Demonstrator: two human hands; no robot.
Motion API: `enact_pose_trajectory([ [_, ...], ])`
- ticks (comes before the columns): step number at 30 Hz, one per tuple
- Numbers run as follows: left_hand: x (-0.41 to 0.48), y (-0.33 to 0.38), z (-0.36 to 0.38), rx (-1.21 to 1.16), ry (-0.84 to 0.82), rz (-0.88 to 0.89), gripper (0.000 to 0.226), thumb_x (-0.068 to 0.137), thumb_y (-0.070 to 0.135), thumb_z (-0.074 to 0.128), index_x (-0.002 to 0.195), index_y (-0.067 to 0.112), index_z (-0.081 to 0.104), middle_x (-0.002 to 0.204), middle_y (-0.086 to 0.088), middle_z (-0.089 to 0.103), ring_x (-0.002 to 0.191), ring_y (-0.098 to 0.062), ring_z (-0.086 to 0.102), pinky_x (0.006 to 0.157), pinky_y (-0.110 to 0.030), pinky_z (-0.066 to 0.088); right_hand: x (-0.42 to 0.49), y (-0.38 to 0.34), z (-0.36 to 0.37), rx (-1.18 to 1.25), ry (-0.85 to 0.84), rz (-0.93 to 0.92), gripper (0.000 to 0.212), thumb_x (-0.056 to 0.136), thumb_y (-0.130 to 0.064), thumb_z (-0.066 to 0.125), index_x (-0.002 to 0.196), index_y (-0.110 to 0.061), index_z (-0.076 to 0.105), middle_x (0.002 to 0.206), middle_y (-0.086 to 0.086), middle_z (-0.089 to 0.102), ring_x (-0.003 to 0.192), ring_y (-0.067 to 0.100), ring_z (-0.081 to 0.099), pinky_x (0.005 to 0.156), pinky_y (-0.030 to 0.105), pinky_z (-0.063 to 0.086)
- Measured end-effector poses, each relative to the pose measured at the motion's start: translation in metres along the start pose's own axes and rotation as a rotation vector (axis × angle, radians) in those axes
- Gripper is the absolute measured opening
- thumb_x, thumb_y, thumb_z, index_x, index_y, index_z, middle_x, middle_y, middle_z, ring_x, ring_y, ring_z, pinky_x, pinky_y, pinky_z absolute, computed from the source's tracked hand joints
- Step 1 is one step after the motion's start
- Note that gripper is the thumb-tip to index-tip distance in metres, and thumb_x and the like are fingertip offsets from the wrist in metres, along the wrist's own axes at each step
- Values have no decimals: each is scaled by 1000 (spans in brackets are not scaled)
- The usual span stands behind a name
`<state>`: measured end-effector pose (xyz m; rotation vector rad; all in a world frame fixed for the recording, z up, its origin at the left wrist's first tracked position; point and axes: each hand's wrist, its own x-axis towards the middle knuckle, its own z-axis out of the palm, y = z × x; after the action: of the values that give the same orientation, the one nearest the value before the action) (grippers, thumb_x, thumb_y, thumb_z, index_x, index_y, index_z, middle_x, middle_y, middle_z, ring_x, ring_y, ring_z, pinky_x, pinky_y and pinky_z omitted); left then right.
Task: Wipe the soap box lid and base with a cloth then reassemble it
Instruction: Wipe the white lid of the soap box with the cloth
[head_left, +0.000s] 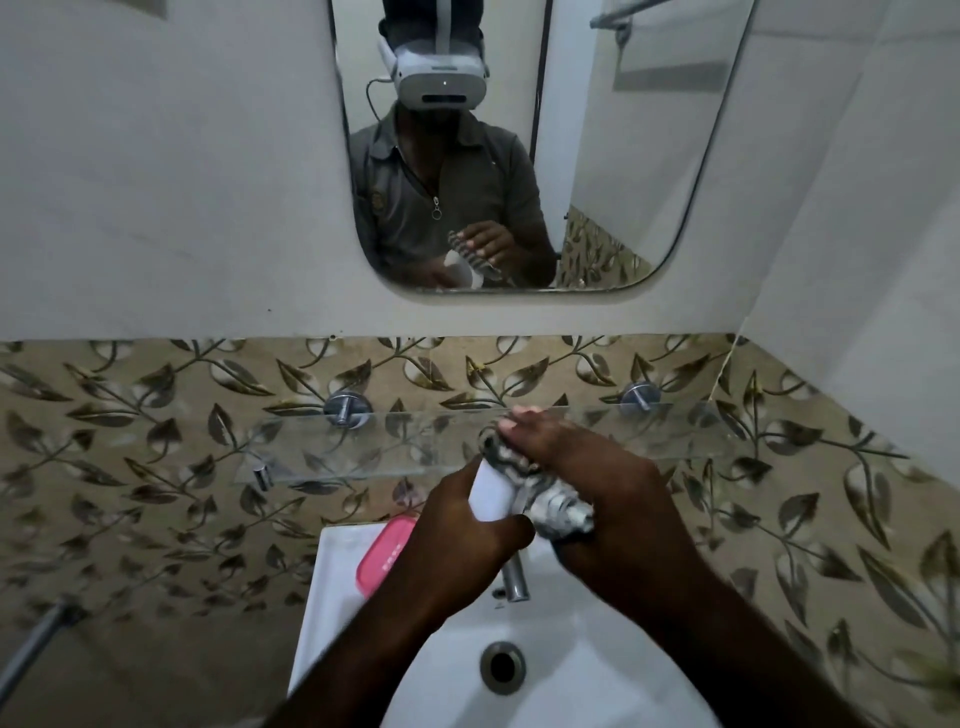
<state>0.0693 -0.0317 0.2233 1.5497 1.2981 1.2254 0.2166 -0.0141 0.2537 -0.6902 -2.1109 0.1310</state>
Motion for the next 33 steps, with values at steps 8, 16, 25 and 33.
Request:
enact_pose_trajectory([
  [8,-5,1,0,54,30,57,31,61,19,60,86,37,62,72,21,66,64,4,58,56,-10,41,-1,2,5,97,149,180,60,68,1,60,120,-30,64,117,-21,64,111,2,62,98,22,48],
  [16,-4,-2,2,82,70,94,31,69,10,64,83,37,63,72,24,66,64,8,59,54,-9,42,1,-3,7,37,177,178,54,71,-1,55,118,-23,67,116,-16,67,111,0,62,95,17,47],
  [25,-4,0,-1,130,58,102,29,68,19,62,86,42,63,78,22,68,72,6,62,59,-9,45,-2,-5,13,74,138,153,52,71,0,57,116,-21,69,122,-13,66,117,7,60,101,32,47],
  [33,0,-1,-2,103,26,119,28,74,32,59,101,28,66,95,15,71,92,5,64,75,-10,47,-2,-5,15,-111,74,-25,47,76,-1,54,120,-9,67,128,5,64,122,16,57,106,29,42],
])
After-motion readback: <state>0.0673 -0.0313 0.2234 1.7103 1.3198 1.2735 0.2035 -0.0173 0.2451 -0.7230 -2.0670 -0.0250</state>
